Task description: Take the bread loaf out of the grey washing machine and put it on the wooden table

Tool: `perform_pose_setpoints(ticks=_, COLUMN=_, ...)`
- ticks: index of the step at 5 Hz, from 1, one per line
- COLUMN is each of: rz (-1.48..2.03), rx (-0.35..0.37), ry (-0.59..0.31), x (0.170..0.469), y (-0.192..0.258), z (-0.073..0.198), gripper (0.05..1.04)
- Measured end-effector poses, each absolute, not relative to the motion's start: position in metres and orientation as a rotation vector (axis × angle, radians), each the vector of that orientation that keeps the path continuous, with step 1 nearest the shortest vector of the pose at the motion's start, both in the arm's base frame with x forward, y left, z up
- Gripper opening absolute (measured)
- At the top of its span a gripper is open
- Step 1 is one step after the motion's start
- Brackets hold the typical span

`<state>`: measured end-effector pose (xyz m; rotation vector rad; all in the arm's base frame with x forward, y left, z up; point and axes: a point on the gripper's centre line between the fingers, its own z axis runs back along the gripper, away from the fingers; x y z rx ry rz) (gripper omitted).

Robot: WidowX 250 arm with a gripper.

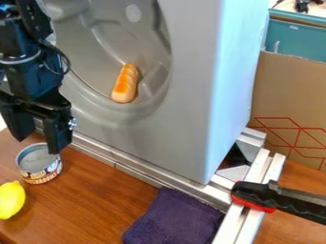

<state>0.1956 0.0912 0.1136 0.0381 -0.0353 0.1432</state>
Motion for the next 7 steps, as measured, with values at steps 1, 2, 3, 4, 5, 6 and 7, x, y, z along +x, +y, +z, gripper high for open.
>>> perform_pose_setpoints(ticks=1, rz=0.146, rx=0.030, ry=-0.025, x=0.195, y=0.090, z=0.111, gripper=1.001)
perform_pose_setpoints(ticks=2, rz=0.117, rx=-0.014, ry=-0.096, x=0.210, y=0.086, z=0.120, gripper=1.001)
perform_pose_setpoints(ticks=3, rz=0.114, rx=-0.044, ry=-0.214, x=0.234, y=0.085, z=0.132, gripper=1.001)
perform_pose_setpoints(ticks=4, rz=0.137, rx=-0.043, ry=-0.269, x=0.255, y=0.092, z=0.139, gripper=1.001)
perform_pose_setpoints(ticks=5, rz=0.194, rx=-0.043, ry=-0.361, x=0.280, y=0.099, z=0.142, gripper=1.001)
perform_pose_setpoints(ticks=6, rz=0.257, rx=-0.069, ry=-0.392, x=0.302, y=0.105, z=0.140, gripper=1.001)
perform_pose_setpoints(ticks=7, rz=0.342, rx=-0.108, ry=-0.425, x=0.319, y=0.108, z=0.134, gripper=1.001)
